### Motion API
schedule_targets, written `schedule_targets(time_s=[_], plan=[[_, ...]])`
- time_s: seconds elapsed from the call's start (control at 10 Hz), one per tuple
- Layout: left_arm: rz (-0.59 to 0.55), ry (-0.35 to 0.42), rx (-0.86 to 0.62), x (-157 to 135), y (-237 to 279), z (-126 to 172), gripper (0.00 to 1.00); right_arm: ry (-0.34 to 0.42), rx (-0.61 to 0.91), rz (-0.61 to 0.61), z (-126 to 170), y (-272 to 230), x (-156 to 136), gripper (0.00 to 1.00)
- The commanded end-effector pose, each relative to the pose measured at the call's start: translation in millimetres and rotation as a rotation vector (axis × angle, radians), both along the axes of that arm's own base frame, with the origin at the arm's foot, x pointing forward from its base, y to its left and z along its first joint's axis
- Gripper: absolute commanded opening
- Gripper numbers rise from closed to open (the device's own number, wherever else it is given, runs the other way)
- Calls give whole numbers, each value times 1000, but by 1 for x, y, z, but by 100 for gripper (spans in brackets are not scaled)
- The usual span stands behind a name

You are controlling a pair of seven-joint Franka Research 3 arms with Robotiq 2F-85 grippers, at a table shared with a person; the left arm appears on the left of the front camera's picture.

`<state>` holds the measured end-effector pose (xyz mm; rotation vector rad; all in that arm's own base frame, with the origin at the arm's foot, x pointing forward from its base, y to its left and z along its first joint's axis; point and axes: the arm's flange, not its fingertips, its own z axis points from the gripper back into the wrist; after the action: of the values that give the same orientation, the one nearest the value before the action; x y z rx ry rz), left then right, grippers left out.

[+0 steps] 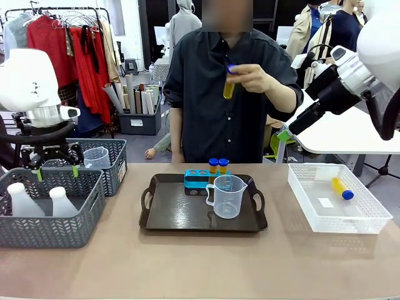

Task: Prepare the laboratory tools.
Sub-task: Pick up one Small flask and place it on the Handle tray.

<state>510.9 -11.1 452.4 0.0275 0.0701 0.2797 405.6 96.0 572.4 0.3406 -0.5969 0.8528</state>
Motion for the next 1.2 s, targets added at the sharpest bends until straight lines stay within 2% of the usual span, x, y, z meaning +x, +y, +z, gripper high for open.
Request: schedule_targets(time_s=[0.0, 0.5, 0.8, 0.9, 1.1], plan=[[-57, -10, -30, -9, -1, -12, 96, 1, 24, 8, 1, 0, 1, 100], [-126, 42, -48, -24, -6, -47, 96, 1, 24, 8, 1, 0, 1, 100], [-135, 47, -48, -25, -6, -49, 96, 1, 24, 8, 1, 0, 1, 100], [-141, 52, -46, -24, -6, -50, 86, 1, 24, 8, 1, 0, 1, 100], [-146, 55, -47, -25, -8, -50, 48, 1, 24, 8, 1, 0, 1, 100]])
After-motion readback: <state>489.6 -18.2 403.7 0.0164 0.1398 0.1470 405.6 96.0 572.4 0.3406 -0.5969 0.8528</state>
